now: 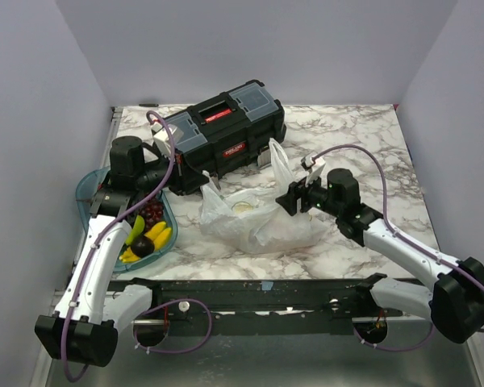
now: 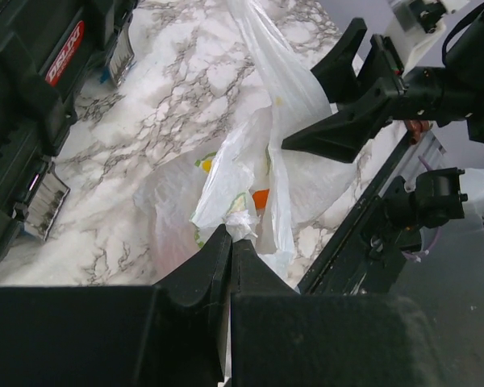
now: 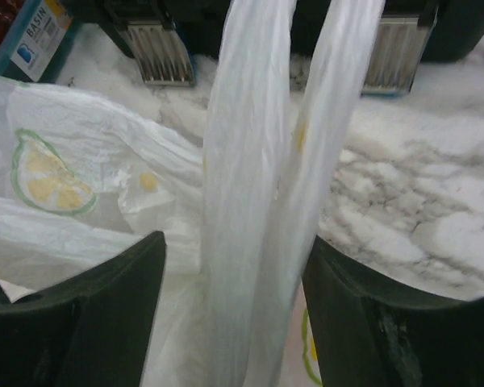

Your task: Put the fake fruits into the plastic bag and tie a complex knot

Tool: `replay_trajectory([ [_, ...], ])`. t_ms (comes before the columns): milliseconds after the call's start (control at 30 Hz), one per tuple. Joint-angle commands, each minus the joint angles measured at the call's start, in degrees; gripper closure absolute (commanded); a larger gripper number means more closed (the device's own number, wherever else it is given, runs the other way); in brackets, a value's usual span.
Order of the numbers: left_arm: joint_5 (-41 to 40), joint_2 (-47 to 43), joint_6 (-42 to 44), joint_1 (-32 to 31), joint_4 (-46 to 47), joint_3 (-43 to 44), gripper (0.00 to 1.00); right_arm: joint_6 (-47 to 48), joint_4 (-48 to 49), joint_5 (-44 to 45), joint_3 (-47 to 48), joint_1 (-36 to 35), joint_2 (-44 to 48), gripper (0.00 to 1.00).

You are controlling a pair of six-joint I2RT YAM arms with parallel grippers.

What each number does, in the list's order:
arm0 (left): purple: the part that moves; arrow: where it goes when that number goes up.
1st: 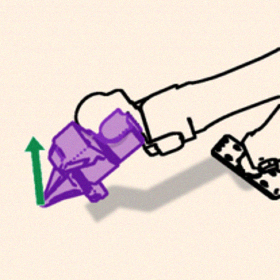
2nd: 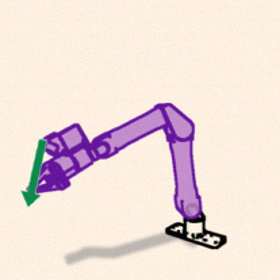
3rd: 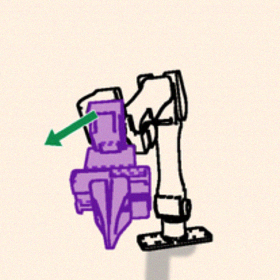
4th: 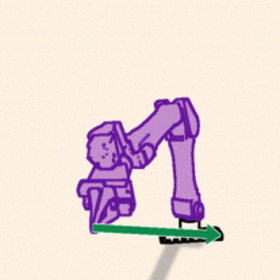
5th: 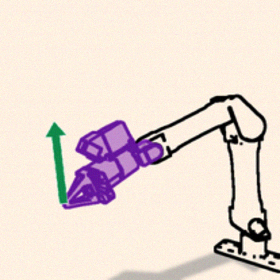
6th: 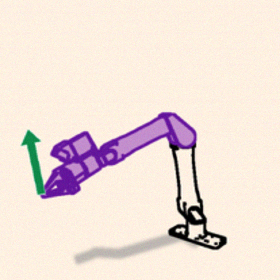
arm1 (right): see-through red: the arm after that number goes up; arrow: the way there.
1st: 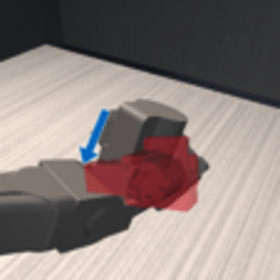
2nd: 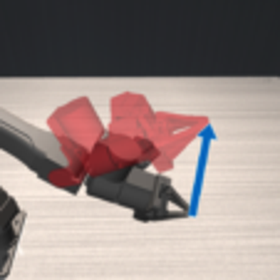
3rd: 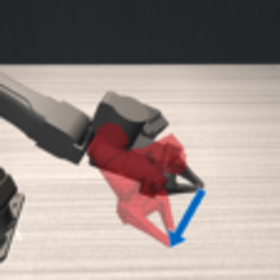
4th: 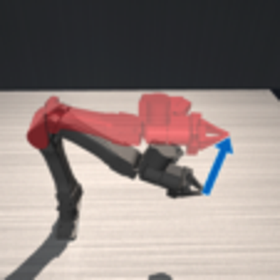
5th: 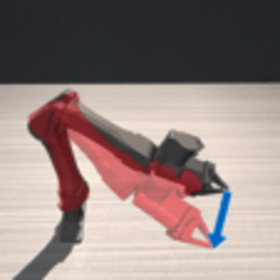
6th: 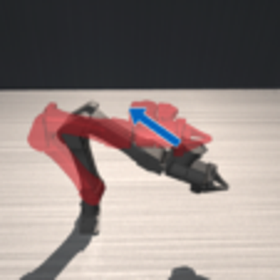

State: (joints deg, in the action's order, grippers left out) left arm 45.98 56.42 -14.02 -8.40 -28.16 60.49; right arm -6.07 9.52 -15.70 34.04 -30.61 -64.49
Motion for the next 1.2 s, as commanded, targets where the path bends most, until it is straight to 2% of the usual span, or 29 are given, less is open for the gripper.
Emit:
replay_trajectory([
  [0,-2.5,0.5,-0.99,-2.37,4.6,0.62,1.0,4.73,-7.6,0.05,6.69,0.29,3.43,0.21],
  [67,-2.95,0.76,-1.36,-2.82,4.95,0.91,1.0,5.45,-10.79,-0.12,9.67,0.29,4.87,0.14],
  [167,-3.44,1.01,-2.0,-3.02,5.18,1.34,1.0,8.17,-14.52,-0.86,14.26,0.29,6.66,0.11],
  [300,-3.35,1.12,-2.94,-3.11,5.49,1.64,1.0,9.94,-16.62,-9.67,19.97,0.22,8.27,0.06],
  [400,-2.99,1.15,-3.11,-3.11,5.61,2.08,1.0,8.68,-16.52,-19.1,24.7,-0.77,6.22,0.04],
  [500,-1.36,1.17,-3.33,-3.12,6.49,1.85,1.0,7.48,-16.15,-20.81,29.08,-5.18,0.79,0.0],
  [667,0.37,1.07,-3.21,-3.2,7.86,1.3,1.0,7.61,-5.02,-21.84,28.83,-11.6,-6.74,0.0],
  [833,2.4,0.92,-3.78,-3.25,9.34,0.95,1.0,7.19,4.12,-22.67,28.73,-14.85,-13.13,0.0],
  [1000,3.36,0.72,-4.17,-3.29,10.28,0.38,1.0,6.42,11.41,-21.21,28.45,-15.62,-18.12,0.0],
  [1167,3.9,1.37,-4.52,-3.29,11.43,0.31,1.0,3.14,17.97,-24.48,28.75,-16.25,-23.3,0.0],
])
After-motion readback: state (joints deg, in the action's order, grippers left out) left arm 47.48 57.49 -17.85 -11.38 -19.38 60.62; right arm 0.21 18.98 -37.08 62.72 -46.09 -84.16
